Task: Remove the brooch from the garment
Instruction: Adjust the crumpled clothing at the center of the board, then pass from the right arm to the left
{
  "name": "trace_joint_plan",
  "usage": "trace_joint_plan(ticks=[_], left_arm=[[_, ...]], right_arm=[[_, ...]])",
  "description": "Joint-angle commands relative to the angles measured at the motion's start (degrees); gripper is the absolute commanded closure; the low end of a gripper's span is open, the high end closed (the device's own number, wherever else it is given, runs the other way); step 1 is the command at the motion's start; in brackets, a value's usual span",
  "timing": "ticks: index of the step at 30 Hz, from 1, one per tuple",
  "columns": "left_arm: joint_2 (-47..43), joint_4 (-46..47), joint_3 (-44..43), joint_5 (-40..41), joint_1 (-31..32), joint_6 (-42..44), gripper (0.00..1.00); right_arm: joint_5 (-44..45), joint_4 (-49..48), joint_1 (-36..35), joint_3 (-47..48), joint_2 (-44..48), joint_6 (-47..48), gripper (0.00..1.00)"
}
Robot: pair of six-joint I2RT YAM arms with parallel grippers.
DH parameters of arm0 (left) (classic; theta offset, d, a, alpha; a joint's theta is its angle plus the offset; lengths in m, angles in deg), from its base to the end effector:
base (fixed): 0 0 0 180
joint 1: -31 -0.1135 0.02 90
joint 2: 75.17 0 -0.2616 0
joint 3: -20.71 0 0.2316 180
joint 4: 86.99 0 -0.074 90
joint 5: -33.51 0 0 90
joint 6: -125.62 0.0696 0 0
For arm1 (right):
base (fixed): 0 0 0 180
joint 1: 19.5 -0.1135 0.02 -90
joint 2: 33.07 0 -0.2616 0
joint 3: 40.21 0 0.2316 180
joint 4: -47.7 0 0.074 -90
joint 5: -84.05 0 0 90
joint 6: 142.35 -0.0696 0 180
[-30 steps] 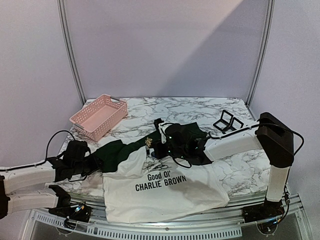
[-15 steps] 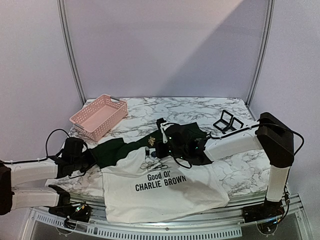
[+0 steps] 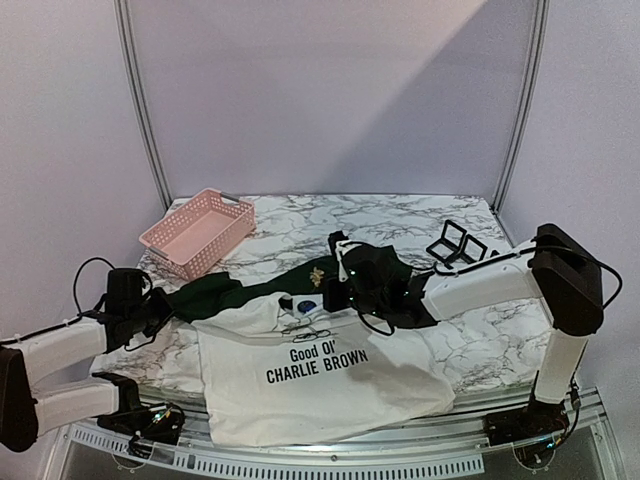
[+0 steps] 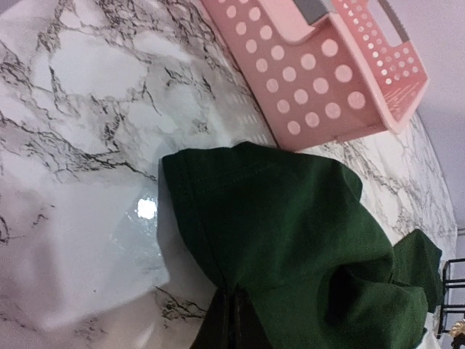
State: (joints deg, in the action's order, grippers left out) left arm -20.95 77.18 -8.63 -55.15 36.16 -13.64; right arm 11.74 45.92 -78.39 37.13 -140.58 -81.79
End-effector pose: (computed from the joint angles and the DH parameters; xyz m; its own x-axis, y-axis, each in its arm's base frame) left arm 0.1854 -0.0151 0.1346 -0.4787 -0.7173 -0.5063 -0.4450 0.6953 -0.5644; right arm 0.2363 0.3507 0.1799 -0.5470 -0.0001 -0.8371 -0.4693 0.8281 0.3066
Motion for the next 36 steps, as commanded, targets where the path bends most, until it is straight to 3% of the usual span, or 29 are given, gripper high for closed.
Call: trace_joint_plan(ticks=[1,3,4,5,12,21,26,30,36], left_arm=[[-2.69,-3.47,-1.98,-2.78,-2.87,1.82,0.71],[-4.22,-5.92,-3.38,-3.77,-3.21,1.88,0.19],[-5.27,-8.08,-4.53,-3.61,-3.23,2.32,0.08],[-6.53,-10.48,-5.82,-3.09,-3.24,2.84,0.04],[-10.47,-25.46,-17.31,-3.63,-0.49,11.96,0.06],[1.37,-26.16,-30.49,-2.74,23.58,21.06,0.08],[16.36,-25.71,-45.02,-15.59,34.83,33.23,0.07],[27.44,-26.94,-56.91,-32.84,39.5,40.79,0.07],[35.2,-16.03,-59.49,-51.57,42.23,39.48,0.07]], right_arm=[[-0.33,0.49,2.19,-3.59,4.61,-1.57,1.0],[-1.59,0.47,2.76,-5.3,7.48,-1.76,1.0],[-2.38,0.25,2.97,-6.26,9.37,-1.44,1.0],[-3.48,0.3,3.2,-7.03,10.86,-1.16,1.0],[-22.45,3.63,10.79,-10.77,21.95,0.05,1.0],[-47.0,7.55,21.47,-11.43,26.47,4.41,1.0],[-55.95,13.98,22.85,-7.48,27.11,7.62,1.0],[-63.06,18.73,22.85,-4.87,26.61,9.17,1.0],[-65.78,24.3,21.72,-2.48,26.38,8.51,1.0]])
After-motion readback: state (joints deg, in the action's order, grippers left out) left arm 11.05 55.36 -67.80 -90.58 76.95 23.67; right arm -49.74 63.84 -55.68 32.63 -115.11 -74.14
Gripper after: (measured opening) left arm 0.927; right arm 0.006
